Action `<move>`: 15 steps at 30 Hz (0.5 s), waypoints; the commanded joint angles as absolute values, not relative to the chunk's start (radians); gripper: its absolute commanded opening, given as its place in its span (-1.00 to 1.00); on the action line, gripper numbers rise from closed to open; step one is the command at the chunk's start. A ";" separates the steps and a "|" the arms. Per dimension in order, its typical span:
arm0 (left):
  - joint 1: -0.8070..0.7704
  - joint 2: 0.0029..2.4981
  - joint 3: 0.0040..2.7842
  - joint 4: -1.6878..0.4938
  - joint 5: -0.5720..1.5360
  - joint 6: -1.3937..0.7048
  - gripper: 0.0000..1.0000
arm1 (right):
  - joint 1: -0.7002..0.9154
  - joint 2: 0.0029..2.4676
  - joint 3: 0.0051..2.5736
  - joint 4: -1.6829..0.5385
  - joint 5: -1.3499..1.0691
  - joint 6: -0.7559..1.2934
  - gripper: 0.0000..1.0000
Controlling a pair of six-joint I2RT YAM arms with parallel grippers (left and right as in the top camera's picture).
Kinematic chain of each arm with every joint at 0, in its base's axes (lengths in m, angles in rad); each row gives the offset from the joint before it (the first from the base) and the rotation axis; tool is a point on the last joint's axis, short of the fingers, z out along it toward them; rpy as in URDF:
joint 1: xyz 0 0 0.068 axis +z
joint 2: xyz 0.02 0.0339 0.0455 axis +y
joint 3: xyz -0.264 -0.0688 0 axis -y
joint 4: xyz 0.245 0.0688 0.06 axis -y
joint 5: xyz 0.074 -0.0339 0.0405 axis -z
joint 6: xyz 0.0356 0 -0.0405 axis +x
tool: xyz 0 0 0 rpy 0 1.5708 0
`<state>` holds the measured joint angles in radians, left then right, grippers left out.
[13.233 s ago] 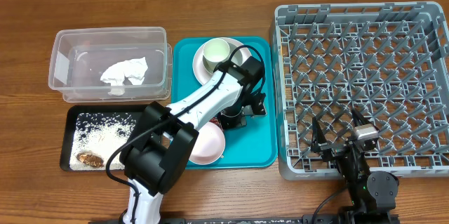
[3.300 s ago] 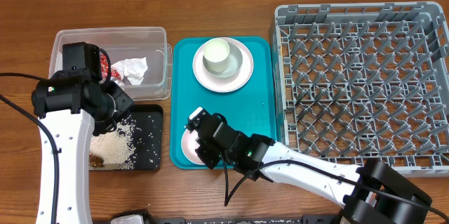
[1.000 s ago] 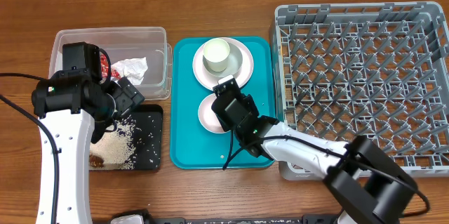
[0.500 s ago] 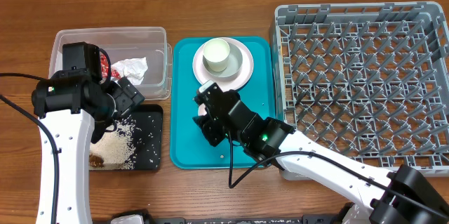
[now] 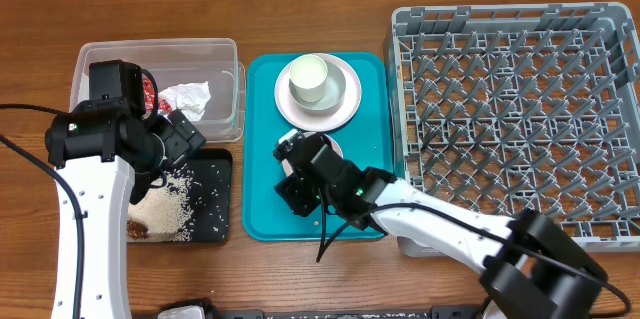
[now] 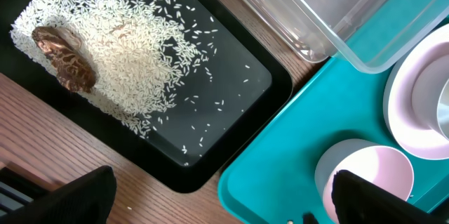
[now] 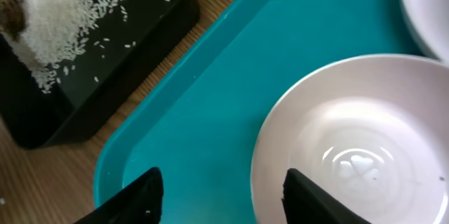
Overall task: Sort waste into correct bins and load items into the dishwasher
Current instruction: 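Lower the right gripper onto the pink bowl rim, then close the right gripper on the pink bowl rim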
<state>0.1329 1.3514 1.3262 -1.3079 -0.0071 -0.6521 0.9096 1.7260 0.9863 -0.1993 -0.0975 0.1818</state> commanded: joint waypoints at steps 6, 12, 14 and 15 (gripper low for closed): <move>0.137 1.354 1.325 -1.304 -0.007 -0.651 1.00 | 0.908 1.782 1.001 -0.183 -0.072 0.123 0.22; 0.137 1.354 1.325 -1.304 -0.007 -0.651 1.00 | 0.908 1.797 1.001 -0.182 -0.069 0.123 0.19; 0.137 1.354 1.325 -1.304 -0.007 -0.651 1.00 | 0.908 1.797 1.001 -0.189 -0.069 0.123 0.19; 0.137 1.354 1.325 -1.304 -0.007 -0.651 1.00 | 0.908 1.797 1.001 -0.189 -0.070 0.124 0.21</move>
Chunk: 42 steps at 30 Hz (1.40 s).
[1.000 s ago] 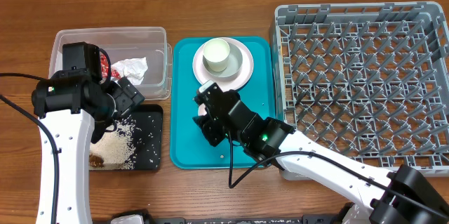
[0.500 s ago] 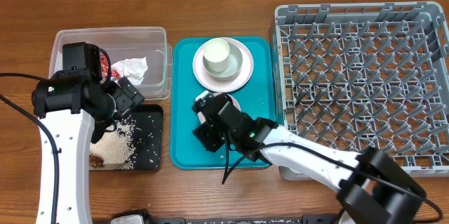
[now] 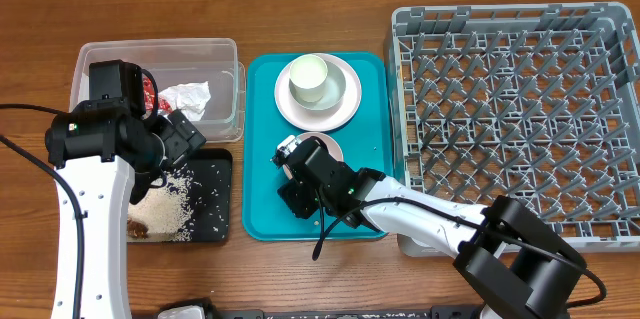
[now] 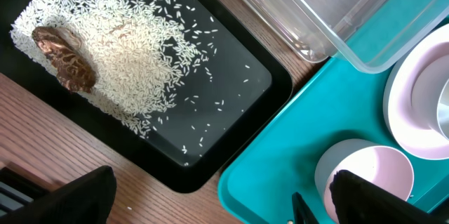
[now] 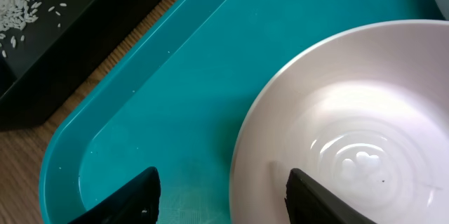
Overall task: Sort waste into correct bins and load items into the dishwasher
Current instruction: 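Close the right gripper on the pink bowl rim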
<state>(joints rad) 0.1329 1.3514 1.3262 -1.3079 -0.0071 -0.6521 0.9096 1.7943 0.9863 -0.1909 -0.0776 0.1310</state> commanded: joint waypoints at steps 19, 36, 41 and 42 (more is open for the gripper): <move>0.137 1.354 1.325 -1.304 -0.007 -0.651 1.00 | 0.908 1.772 1.004 -0.220 -0.106 0.130 -0.22; 0.137 1.354 1.325 -1.304 -0.007 -0.651 0.99 | 0.908 1.750 1.003 -0.250 -0.094 0.130 -0.62; 0.137 1.354 1.325 -1.304 -0.007 -0.651 1.00 | 0.908 1.750 1.003 -0.253 -0.069 0.130 -0.70; 0.137 1.354 1.325 -1.304 -0.007 -0.651 0.99 | 0.908 1.750 1.003 -0.253 -0.069 0.130 -0.74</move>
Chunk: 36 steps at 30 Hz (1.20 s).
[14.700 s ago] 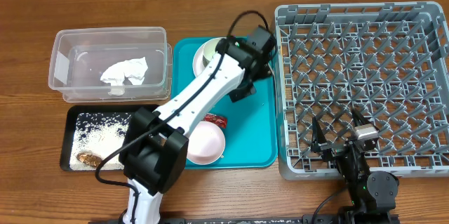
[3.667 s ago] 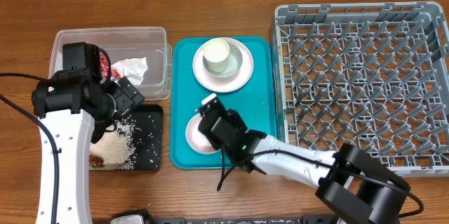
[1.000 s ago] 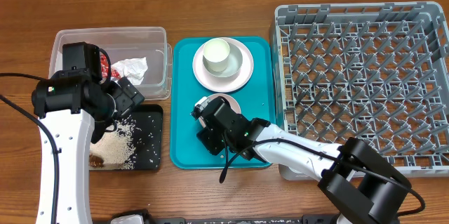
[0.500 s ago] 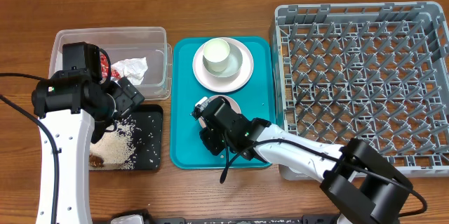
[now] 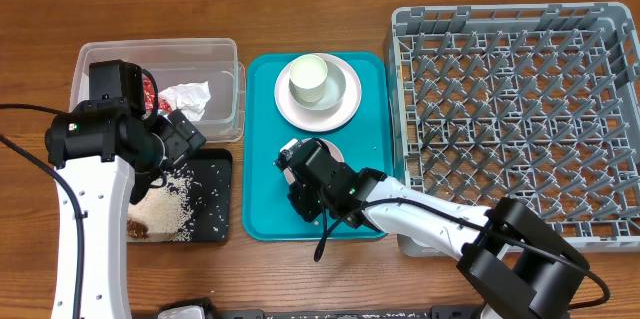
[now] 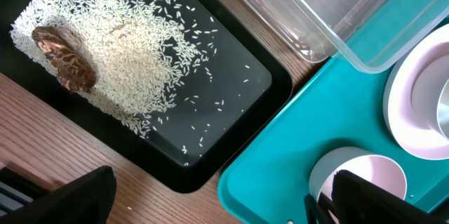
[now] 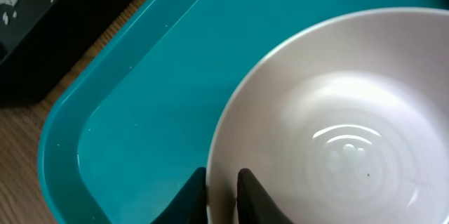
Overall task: Sort waste into correct bins and load items into the dishwasher
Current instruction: 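Close the right gripper on the pink bowl rim, then lift the pink bowl and carry it right over the dish rack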
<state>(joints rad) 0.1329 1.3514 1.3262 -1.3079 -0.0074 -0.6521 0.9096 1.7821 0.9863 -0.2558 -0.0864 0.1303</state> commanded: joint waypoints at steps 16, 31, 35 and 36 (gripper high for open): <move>0.137 1.354 1.325 -1.304 -0.007 -0.650 1.00 | 0.908 1.742 1.009 -0.266 -0.070 0.130 -0.92; 0.137 1.354 1.325 -1.304 -0.007 -0.651 0.99 | 0.728 1.430 1.225 -0.530 -0.227 0.142 -0.92; 0.137 1.354 1.325 -1.304 -0.007 -0.651 1.00 | 0.520 1.391 1.259 -0.525 -0.502 0.143 -0.92; 0.137 1.354 1.325 -1.304 -0.007 -0.651 0.99 | 0.457 1.390 1.262 -0.514 -0.579 0.143 -0.92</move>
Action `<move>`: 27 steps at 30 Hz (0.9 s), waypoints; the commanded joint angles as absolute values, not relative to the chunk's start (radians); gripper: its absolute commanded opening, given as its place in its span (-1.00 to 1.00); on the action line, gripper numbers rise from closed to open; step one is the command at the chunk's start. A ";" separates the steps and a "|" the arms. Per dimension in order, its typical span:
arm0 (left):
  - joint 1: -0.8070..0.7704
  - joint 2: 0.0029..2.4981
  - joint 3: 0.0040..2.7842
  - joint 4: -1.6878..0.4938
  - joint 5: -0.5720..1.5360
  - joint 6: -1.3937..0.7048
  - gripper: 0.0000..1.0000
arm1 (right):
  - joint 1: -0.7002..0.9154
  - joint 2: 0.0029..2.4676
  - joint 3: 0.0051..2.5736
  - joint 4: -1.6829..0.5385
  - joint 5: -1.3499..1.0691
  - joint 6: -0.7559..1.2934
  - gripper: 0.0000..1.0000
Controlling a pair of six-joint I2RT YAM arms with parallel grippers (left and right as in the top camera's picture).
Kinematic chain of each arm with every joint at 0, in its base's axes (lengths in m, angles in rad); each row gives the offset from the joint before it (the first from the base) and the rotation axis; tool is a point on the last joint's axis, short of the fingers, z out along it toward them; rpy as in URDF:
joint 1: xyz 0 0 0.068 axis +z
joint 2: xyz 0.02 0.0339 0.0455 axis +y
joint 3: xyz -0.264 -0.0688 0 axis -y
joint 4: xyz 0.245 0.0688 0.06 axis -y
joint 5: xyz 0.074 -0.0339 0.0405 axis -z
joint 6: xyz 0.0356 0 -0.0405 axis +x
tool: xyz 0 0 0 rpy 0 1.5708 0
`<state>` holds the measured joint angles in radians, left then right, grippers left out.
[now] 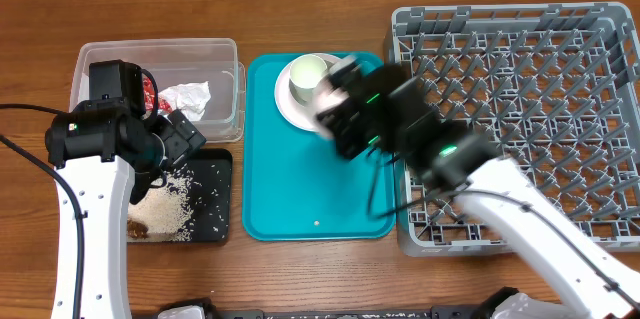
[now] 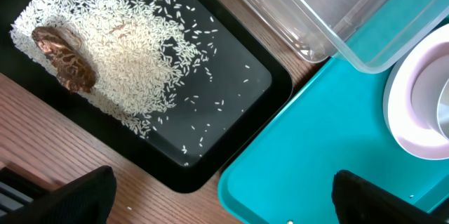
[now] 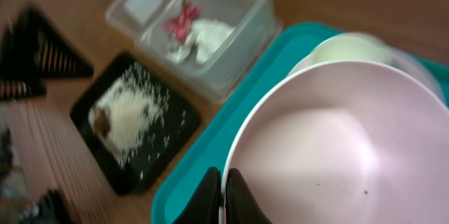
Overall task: Sort waste into correct bins and load items into the dishwasher
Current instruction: 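Lift the pink bowl and carry it right over the dish rack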
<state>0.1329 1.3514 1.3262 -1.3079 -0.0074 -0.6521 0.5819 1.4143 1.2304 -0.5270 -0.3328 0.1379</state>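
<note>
My right gripper (image 3: 223,194) is shut on the near rim of a pale pink bowl (image 3: 330,147), which hangs high above the teal tray (image 1: 290,179). Overhead, the right arm (image 1: 400,124) is blurred, between the tray's back right corner and the grey dishwasher rack (image 1: 520,109). A cream cup (image 1: 308,77) stands on a white plate (image 2: 414,112) at the back of the tray. My left gripper (image 2: 217,210) stands open over the black tray's corner, holding nothing.
The black tray (image 2: 231,112) holds scattered rice (image 2: 119,62) and a brown scrap (image 2: 66,59). Behind it is a clear bin (image 1: 225,89) with crumpled white and red wrappers (image 3: 189,31). A single grain lies on the teal tray's front.
The bowl was resting on the tray with my right gripper shut on its rim. Now it is off the tray, held high and nearer the rack. The left arm has not moved.
My right gripper first stood open over the bowl's left rim on the tray, then lower with its fingers astride that rim. Then it was shut on the rim. Now the bowl is in the air and its spot on the tray is bare.
</note>
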 commanded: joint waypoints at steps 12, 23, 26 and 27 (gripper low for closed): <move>0.137 1.354 1.325 -1.304 -0.007 -0.651 0.99 | -0.134 1.654 1.262 -0.246 -1.343 0.211 -0.92; 0.137 1.354 1.325 -1.304 -0.007 -0.651 1.00 | -0.210 1.856 1.262 -0.072 -1.515 0.259 -0.92; 0.137 1.354 1.325 -1.304 -0.007 -0.651 0.99 | -0.210 1.862 1.261 -0.076 -1.441 0.259 -0.92; 0.137 1.354 1.325 -1.304 -0.007 -0.651 1.00 | -0.210 1.862 1.262 -0.076 -1.428 0.260 -0.92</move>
<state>0.1329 1.3514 1.3243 -1.3079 -0.0071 -0.6521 -0.2089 1.8568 1.2449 -0.0803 -1.4498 0.2516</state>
